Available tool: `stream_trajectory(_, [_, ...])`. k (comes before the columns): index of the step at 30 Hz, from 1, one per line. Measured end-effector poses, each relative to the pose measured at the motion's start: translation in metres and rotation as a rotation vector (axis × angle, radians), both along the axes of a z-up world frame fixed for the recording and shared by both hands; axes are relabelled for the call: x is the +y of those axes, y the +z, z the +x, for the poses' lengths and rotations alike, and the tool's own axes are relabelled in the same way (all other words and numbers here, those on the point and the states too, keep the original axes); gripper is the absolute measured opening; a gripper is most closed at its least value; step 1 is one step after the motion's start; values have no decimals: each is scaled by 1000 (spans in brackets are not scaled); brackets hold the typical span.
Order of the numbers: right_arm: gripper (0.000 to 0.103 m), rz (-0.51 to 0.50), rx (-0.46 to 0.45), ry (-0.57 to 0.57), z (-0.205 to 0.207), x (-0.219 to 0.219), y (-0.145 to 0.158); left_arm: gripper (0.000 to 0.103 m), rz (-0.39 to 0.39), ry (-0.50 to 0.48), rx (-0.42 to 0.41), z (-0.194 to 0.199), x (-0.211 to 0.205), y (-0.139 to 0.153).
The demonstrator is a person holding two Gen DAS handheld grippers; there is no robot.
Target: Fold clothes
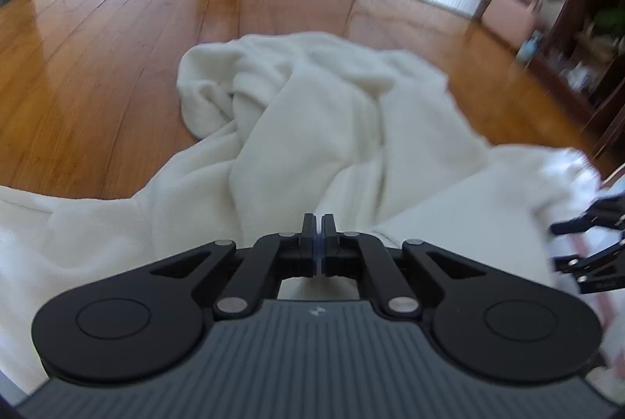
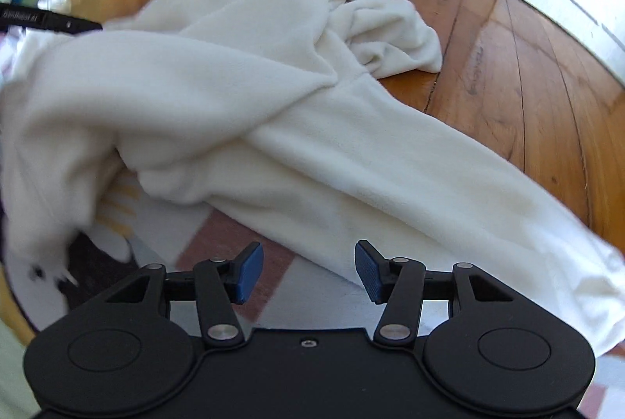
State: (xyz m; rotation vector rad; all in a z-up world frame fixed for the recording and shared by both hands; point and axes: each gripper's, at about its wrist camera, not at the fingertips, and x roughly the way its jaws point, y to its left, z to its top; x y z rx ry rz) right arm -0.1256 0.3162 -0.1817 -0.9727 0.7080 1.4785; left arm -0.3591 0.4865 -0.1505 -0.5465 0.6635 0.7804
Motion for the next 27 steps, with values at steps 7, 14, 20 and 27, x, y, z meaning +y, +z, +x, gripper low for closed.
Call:
stream_trajectory(7, [70,32,-76,-22,-5,20,-21,1,-11,111,26,-11,20,-13])
stream_trajectory(14, [11,95,-112,-100,-1,22,-10,0,-56,186,8,-30,33,-13])
stream_trajectory(20, [9,259,-343,-415,44,-43,68,2,-66,88,-112,-41,9,21])
stream_trajectory(27, [10,7,-502,-526,68,-62,-3,2,-266,75,-13,-34,1,1])
